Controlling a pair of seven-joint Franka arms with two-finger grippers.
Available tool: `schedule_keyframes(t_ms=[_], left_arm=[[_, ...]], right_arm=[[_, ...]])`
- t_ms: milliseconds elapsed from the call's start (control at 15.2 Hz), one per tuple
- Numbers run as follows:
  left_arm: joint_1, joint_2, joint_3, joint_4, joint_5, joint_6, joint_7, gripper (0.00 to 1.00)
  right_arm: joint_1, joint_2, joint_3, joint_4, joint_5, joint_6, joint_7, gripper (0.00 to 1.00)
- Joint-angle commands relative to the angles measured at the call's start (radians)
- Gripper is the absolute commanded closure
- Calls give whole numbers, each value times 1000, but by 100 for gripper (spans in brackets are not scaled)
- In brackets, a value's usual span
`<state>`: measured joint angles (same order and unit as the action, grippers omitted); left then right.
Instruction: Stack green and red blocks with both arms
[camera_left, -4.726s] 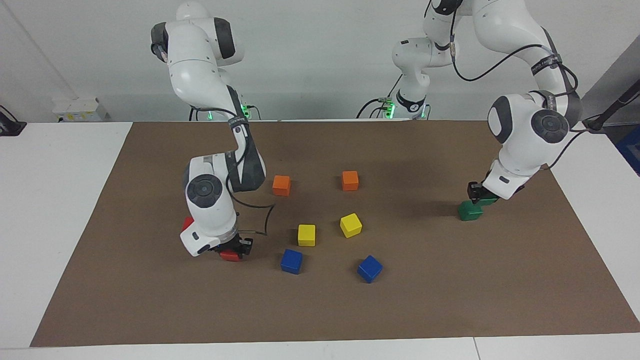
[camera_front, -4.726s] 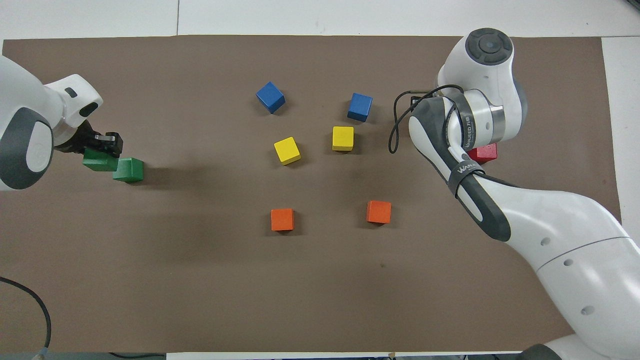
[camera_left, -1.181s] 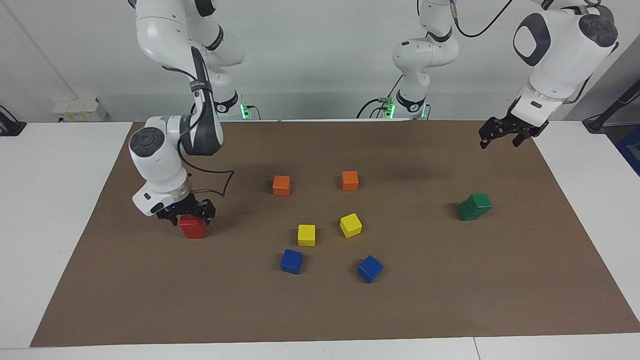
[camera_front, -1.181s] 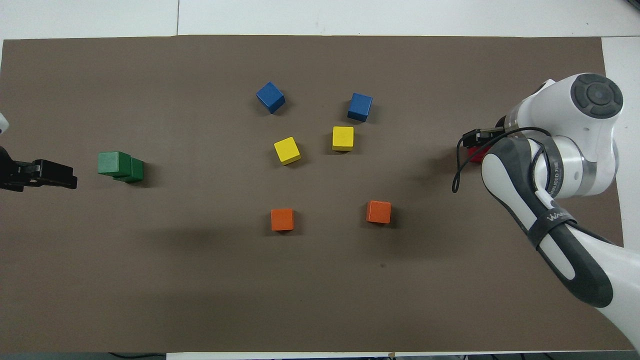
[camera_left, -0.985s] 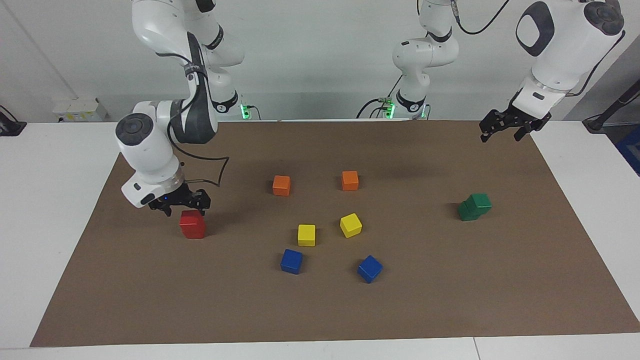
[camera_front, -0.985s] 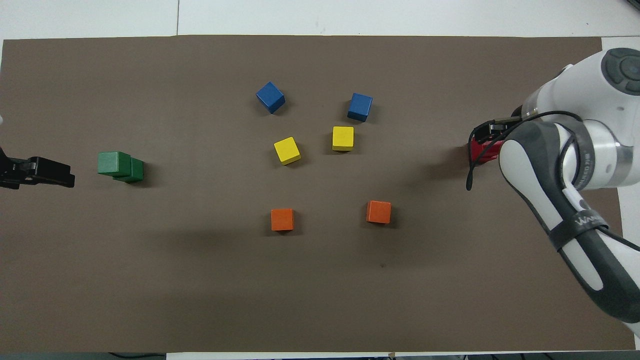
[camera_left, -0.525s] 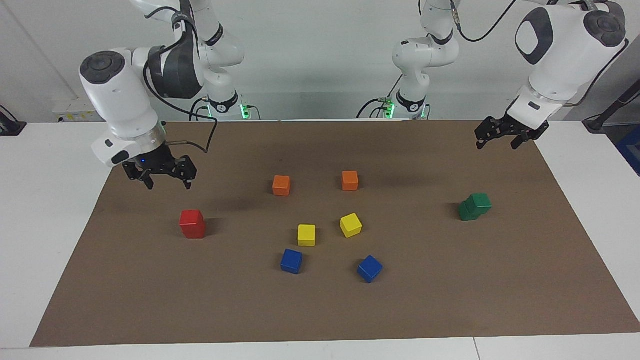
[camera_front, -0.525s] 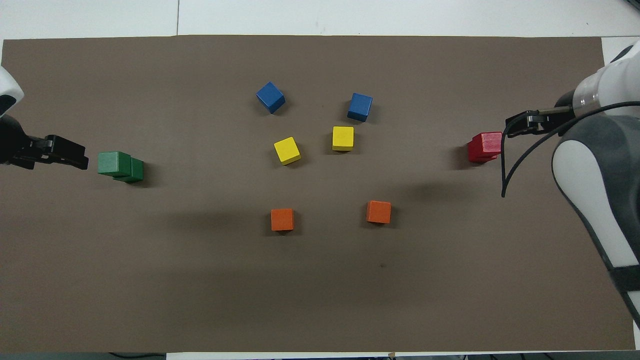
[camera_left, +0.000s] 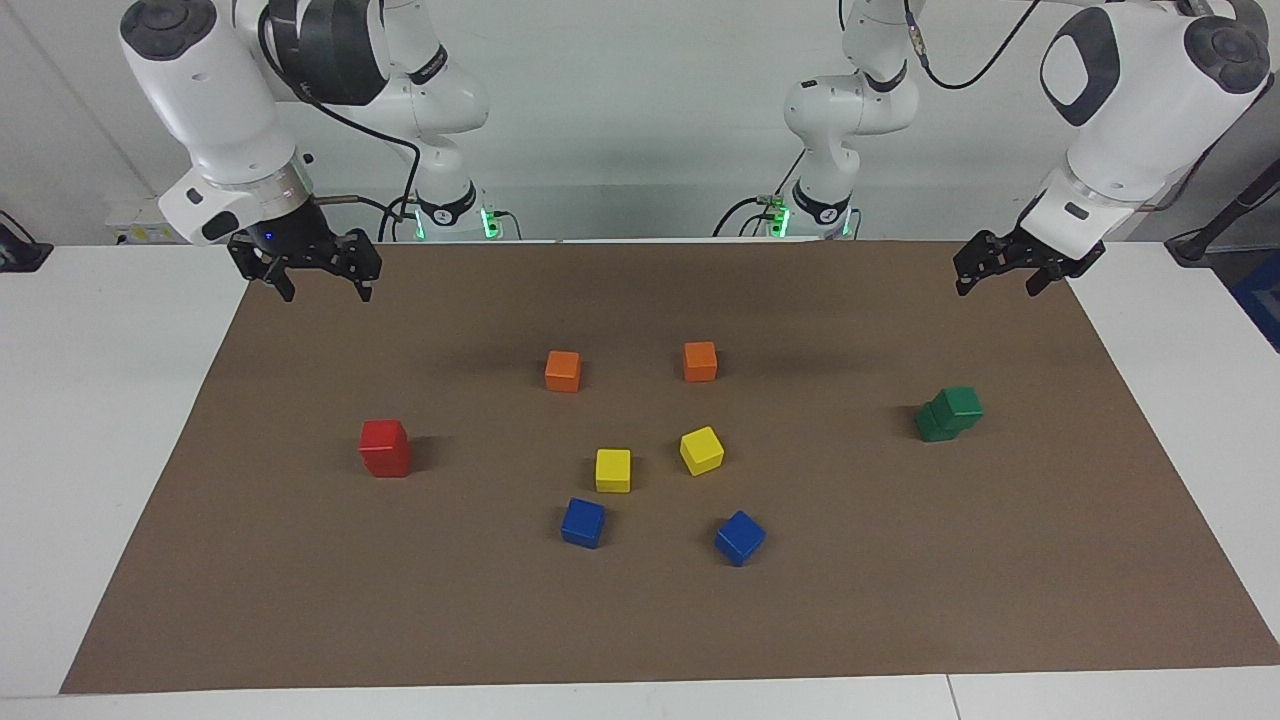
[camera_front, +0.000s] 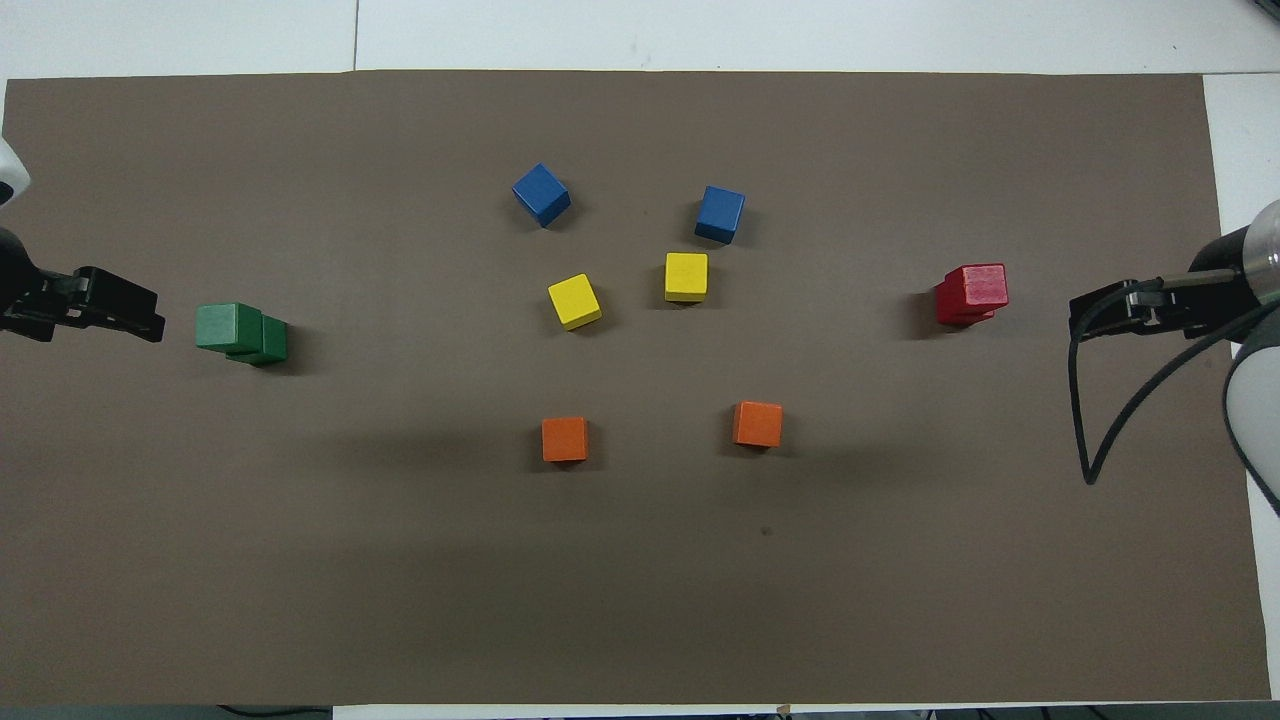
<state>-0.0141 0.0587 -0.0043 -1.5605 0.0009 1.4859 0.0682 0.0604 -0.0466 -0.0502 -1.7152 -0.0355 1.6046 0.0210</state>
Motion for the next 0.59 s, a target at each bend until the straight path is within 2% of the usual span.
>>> schedule_keyframes(t_ms=[0,525], left_arm=[[-21,-56,23,-88,-9,-16,5,0],[-12,-56,23,-85,-16,60,7,0]], right_arm=[[-24,-10,13,5,19,-42,-33,0],[-47,-7,18,8,19,-72,-32,0]])
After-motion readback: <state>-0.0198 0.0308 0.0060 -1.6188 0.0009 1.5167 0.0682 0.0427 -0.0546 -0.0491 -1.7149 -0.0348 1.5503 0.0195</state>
